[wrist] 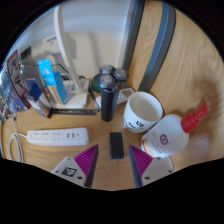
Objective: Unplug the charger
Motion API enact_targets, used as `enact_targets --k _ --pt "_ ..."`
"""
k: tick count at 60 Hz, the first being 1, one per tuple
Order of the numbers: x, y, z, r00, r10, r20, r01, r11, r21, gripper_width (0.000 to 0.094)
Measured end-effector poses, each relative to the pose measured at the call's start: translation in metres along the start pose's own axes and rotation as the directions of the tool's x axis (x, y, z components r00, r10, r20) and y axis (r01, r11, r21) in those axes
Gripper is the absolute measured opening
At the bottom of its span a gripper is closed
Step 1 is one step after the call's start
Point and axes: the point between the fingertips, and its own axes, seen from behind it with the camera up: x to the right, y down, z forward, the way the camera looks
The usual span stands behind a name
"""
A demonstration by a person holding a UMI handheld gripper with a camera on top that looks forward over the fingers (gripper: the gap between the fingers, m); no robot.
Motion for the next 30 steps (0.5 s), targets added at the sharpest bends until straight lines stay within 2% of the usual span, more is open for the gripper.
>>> enact_targets --k 4,20,30 --pt "-0.011 -0.009 -0.02 1.0 0.01 0.02 -0.011 0.999 0.044 0.0862" --pt "-0.068 -0.054 -0.148 0.997 0.019 0.074 -0.04 0.953 0.3 0.0868" --pt "-0.109 -0.052 -0.212 0.992 -0.007 0.123 -0.043 0.917 0.397 0.0868"
